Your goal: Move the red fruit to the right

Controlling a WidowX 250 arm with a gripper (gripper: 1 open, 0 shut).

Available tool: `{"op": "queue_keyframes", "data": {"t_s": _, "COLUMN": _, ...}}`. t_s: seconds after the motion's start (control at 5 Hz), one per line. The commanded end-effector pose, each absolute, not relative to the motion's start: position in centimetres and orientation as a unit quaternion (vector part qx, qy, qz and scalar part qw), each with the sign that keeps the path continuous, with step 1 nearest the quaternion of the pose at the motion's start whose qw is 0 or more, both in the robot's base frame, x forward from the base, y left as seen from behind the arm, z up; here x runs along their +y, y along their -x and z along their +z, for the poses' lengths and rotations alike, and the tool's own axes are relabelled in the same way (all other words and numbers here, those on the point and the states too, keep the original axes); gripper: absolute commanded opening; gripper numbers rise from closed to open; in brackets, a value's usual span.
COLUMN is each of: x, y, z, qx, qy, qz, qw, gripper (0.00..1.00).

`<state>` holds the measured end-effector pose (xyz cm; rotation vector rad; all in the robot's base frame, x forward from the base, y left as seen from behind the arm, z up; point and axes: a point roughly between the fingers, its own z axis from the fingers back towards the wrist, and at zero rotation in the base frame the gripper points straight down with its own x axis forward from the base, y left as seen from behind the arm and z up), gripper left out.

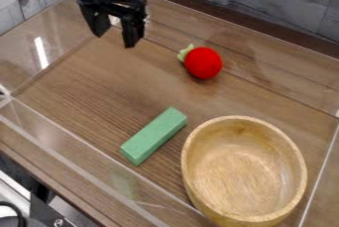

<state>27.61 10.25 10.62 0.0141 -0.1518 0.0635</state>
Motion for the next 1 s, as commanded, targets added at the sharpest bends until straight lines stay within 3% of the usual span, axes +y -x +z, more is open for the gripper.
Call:
{"op": "queue_keyframes", "data": {"t_s": 0.0, "x": 10.7, "y": -28.8, "z": 9.3, "qx": -0.1, "qy": -0.017, "qz": -0.007, "qw": 0.995, "gripper": 1.0}}
{"op": "queue_keyframes", "data": {"t_s": 0.2, "x": 11.4, "y": -29.8, "z": 7.7, "qx": -0.11, "qy": -0.018, "qz": -0.036, "qw": 0.993, "gripper": 1.0}}
{"op": "queue_keyframes", "data": {"t_s": 0.6, "x": 12.7, "y": -29.9, "z": 9.1, "qx": -0.114, "qy": -0.015, "qz": -0.021, "qw": 0.993, "gripper": 1.0}}
{"op": "queue_keyframes", "data": {"t_s": 0.8, "x": 12.0, "y": -30.8, "z": 8.4, "qx": -0.115, "qy": -0.02, "qz": 0.014, "qw": 0.993, "gripper": 1.0}}
